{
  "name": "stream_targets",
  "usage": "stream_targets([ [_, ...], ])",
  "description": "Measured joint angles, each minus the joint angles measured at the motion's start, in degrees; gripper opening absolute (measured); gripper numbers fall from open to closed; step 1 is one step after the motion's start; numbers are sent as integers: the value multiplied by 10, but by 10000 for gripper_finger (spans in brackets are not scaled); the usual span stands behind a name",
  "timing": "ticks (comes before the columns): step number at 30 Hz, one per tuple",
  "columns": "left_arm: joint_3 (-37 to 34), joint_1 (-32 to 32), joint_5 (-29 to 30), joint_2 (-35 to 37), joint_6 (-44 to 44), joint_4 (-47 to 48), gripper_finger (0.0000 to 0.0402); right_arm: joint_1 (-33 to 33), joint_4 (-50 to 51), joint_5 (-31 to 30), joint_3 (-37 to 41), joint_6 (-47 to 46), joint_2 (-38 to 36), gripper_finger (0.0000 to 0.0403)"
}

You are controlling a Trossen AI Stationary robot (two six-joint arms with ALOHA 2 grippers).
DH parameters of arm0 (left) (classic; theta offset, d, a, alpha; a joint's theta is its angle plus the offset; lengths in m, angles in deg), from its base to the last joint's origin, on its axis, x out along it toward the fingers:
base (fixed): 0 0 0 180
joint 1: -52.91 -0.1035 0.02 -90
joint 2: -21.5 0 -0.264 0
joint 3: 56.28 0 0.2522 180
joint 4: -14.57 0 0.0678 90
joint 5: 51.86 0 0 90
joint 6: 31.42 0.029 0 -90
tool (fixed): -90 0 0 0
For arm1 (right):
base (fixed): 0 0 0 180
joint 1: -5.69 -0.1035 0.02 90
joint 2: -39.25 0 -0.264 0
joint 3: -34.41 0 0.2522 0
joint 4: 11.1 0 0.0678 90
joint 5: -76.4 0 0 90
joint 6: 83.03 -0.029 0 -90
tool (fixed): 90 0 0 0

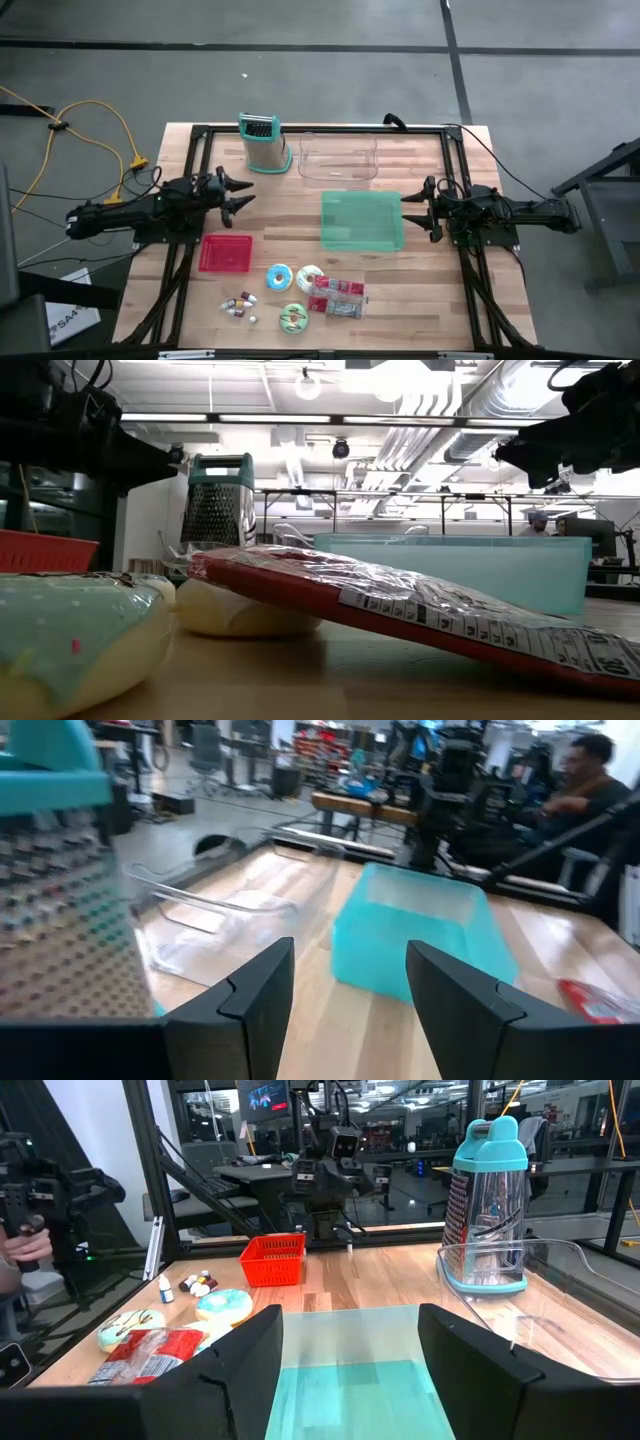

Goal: Pick & Place Food Item
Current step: Put the right black food coloring bottle into the red bin

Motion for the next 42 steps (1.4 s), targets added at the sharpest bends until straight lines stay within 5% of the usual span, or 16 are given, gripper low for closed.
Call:
stream_targets([
  [9, 66, 20, -2, -44, 14, 28, 187, 0, 0, 0, 0, 0, 0, 223],
  [30, 293, 101, 0, -270, 69, 93, 187, 0, 0, 0, 0, 0, 0, 223],
  [42, 323, 229, 2, -334, 33, 180, 187, 0, 0, 0, 0, 0, 0, 223],
])
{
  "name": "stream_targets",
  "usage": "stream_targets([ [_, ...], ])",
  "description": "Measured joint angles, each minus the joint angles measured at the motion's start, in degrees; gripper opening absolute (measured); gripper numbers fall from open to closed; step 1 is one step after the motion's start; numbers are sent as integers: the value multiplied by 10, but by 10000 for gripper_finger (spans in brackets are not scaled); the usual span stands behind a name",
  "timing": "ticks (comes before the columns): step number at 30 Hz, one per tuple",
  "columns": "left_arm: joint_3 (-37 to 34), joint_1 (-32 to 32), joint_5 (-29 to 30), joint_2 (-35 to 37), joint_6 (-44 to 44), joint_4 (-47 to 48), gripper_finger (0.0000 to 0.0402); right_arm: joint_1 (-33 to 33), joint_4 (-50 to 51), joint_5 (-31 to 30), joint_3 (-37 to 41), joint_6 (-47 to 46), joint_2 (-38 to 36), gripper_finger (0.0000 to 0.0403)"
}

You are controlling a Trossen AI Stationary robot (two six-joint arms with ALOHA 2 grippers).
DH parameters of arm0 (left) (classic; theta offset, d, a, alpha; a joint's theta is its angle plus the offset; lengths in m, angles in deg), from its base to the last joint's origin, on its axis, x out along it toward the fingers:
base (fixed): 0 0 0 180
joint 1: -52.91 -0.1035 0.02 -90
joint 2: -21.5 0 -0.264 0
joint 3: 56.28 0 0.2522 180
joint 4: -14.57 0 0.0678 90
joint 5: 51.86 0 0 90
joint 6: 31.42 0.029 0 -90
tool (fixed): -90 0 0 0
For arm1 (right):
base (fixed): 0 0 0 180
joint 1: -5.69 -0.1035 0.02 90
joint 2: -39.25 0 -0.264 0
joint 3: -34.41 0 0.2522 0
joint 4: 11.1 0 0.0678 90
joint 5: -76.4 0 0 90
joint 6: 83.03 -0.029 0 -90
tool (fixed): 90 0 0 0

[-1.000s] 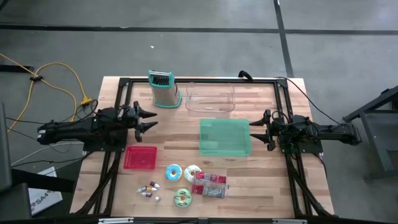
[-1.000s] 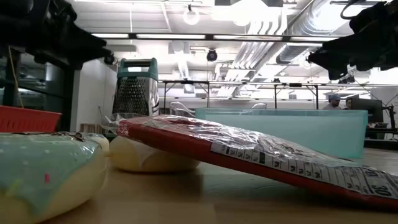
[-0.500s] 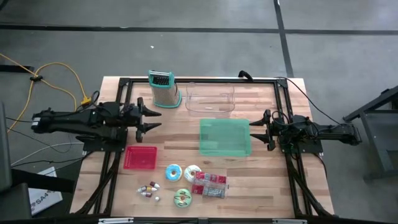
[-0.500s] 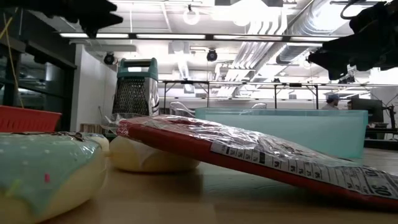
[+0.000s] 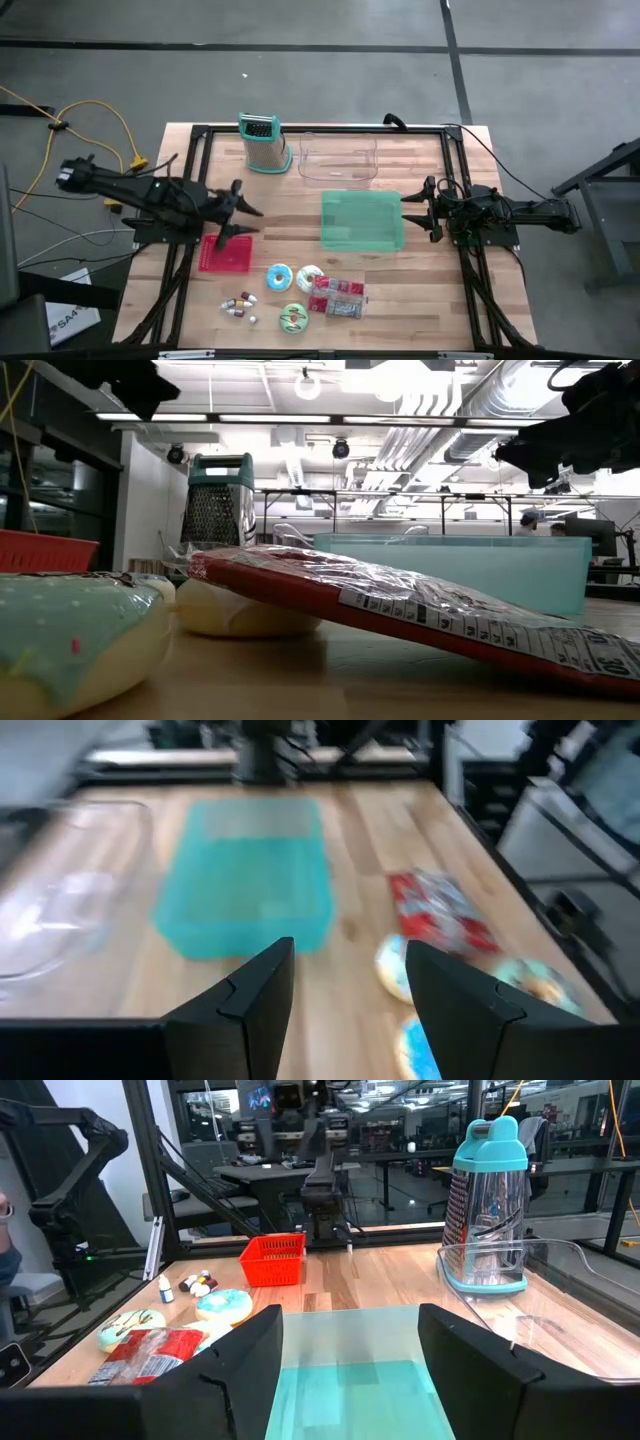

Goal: Pick & Place Food Item
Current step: Put the right black food coloring bottle into the red bin

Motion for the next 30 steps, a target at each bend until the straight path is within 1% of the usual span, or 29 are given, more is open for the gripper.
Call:
stream_targets([
  [3, 22, 34, 5, -19, -16, 33, 187, 0, 0, 0, 0, 0, 0, 223],
  [8, 74, 80, 32, -63, -24, 93, 187, 0, 0, 0, 0, 0, 0, 223],
  [10, 88, 96, 32, -82, -16, 94, 187, 0, 0, 0, 0, 0, 0, 223],
  [14, 106, 134, 13, -112, 9, 95, 187, 0, 0, 0, 0, 0, 0, 223],
  [19, 113, 186, 3, -129, 7, 96, 187, 0, 0, 0, 0, 0, 0, 223],
  [22, 113, 219, 2, -135, -20, 96, 187, 0, 0, 0, 0, 0, 0, 223],
  [25, 113, 250, 2, -143, -65, 97, 187, 0, 0, 0, 0, 0, 0, 223],
  [30, 113, 286, 2, -157, -130, 102, 187, 0, 0, 0, 0, 0, 0, 223],
])
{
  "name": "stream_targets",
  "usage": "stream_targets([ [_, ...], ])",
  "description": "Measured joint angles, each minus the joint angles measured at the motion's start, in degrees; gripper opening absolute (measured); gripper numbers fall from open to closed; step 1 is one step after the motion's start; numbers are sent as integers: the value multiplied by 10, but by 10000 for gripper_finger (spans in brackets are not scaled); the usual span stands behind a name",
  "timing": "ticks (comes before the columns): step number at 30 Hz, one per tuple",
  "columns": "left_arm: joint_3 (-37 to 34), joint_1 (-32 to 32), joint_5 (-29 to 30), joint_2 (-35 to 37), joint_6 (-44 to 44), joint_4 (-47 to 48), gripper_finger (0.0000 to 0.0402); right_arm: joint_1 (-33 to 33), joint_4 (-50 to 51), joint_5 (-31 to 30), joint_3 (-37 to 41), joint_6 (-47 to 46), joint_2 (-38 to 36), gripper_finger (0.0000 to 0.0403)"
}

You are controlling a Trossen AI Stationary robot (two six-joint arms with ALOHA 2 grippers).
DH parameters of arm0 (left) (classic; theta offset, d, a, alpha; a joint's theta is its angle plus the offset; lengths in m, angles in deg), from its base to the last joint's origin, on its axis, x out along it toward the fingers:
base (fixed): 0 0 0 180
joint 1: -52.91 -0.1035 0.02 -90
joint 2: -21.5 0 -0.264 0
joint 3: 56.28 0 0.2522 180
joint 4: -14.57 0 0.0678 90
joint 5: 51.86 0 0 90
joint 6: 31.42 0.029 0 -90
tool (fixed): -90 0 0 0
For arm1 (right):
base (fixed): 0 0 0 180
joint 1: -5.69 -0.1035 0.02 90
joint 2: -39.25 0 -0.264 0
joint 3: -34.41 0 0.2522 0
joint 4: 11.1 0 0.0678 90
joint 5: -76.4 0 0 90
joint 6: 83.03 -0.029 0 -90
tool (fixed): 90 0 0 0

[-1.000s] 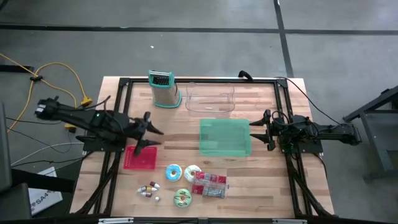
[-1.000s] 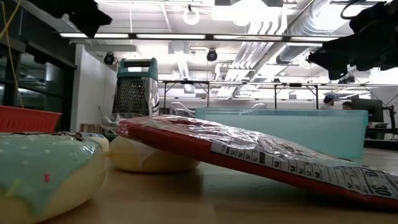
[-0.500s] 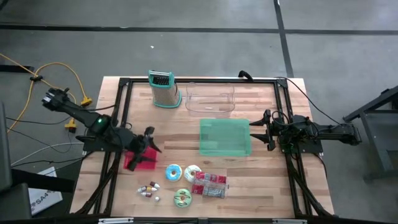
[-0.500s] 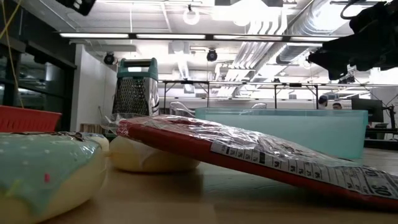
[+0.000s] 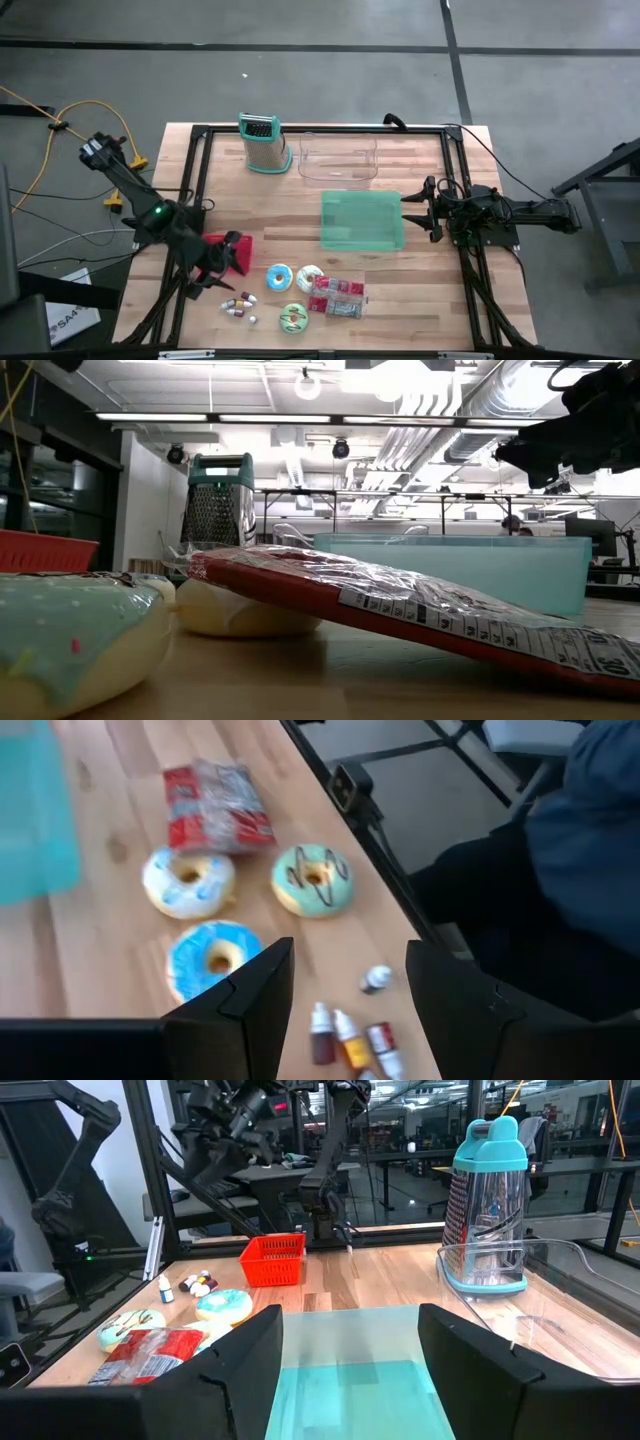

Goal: Pick & Place Food Item
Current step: Put the right black food coloring bottle into the red bin

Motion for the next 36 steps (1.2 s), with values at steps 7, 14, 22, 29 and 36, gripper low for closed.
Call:
stream_targets([
  [7, 0, 11, 6, -35, -23, 12, 187, 0, 0, 0, 0, 0, 0, 223],
  [14, 0, 26, -3, -98, -21, 22, 187, 0, 0, 0, 0, 0, 0, 223],
  [22, 0, 65, 2, -164, -21, 11, 187, 0, 0, 0, 0, 0, 0, 223],
  [29, 1, 92, 26, -221, -4, -45, 187, 0, 0, 0, 0, 0, 0, 223],
  [36, 1, 96, 31, -281, 4, -91, 187, 0, 0, 0, 0, 0, 0, 223],
])
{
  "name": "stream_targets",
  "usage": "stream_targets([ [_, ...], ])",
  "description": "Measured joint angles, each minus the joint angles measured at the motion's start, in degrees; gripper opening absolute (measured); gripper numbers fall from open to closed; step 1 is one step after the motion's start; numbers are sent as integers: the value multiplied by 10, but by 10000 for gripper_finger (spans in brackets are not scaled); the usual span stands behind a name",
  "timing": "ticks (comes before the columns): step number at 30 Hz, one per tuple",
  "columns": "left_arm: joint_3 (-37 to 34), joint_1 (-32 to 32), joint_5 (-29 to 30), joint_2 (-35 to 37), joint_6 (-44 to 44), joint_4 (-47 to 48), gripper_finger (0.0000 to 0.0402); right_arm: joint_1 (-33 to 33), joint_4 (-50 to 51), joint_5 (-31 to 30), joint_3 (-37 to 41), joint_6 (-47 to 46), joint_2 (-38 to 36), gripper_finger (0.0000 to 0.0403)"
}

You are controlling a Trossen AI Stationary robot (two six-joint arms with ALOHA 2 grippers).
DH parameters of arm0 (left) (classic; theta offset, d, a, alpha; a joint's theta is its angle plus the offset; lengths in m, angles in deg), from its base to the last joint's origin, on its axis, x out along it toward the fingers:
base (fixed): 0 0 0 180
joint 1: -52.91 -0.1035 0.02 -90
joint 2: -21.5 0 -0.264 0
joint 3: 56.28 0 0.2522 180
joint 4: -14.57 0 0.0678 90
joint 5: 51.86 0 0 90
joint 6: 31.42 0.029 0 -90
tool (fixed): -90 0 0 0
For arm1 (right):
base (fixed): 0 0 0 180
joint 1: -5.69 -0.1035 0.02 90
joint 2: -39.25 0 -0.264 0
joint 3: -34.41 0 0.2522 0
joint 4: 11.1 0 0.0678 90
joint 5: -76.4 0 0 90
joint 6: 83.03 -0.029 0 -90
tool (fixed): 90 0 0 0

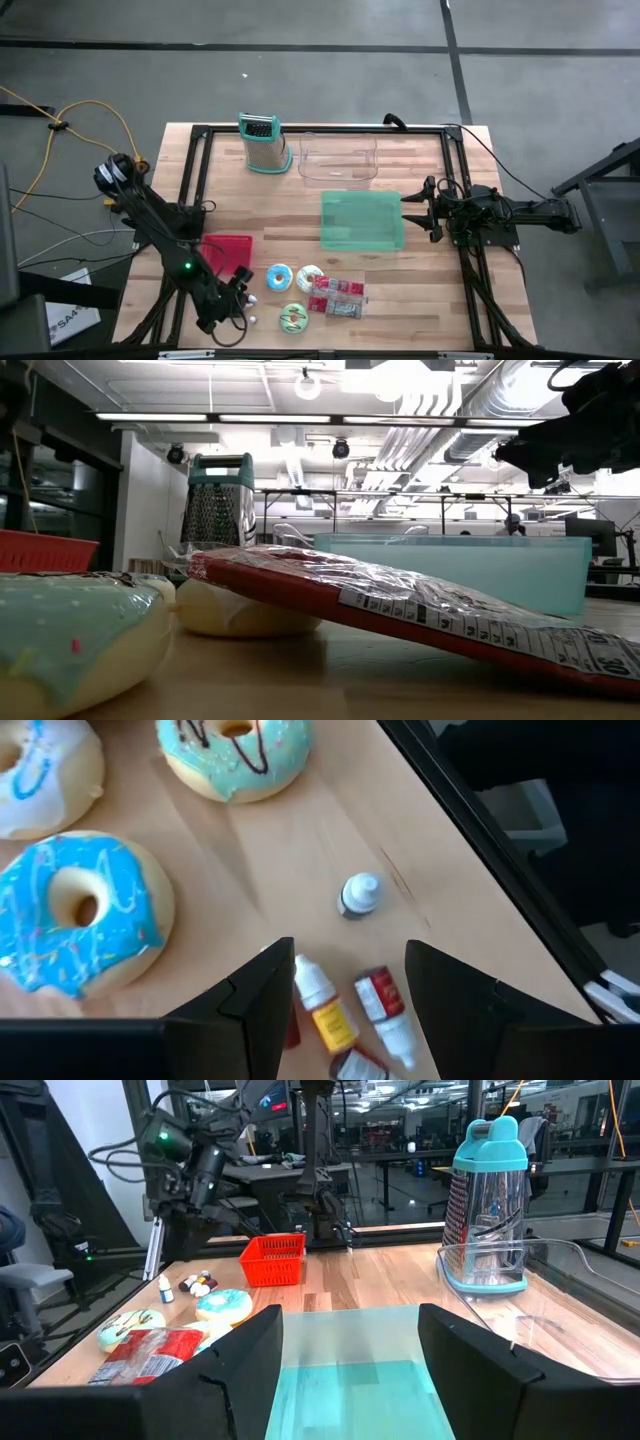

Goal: Pick & Place Food Item
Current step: Put the right black food coloring bottle into the red bin

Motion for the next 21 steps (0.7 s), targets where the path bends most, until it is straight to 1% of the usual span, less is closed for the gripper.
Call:
stream_targets([
  [11, 0, 10, -2, -70, 0, -79, 187, 0, 0, 0, 0, 0, 0, 223],
  [16, 0, 14, 5, -90, 0, -111, 187, 0, -1, 0, 0, 0, 0, 223],
  [21, 0, 14, 22, -98, 5, -121, 187, 0, -2, 0, 0, 0, 0, 223],
])
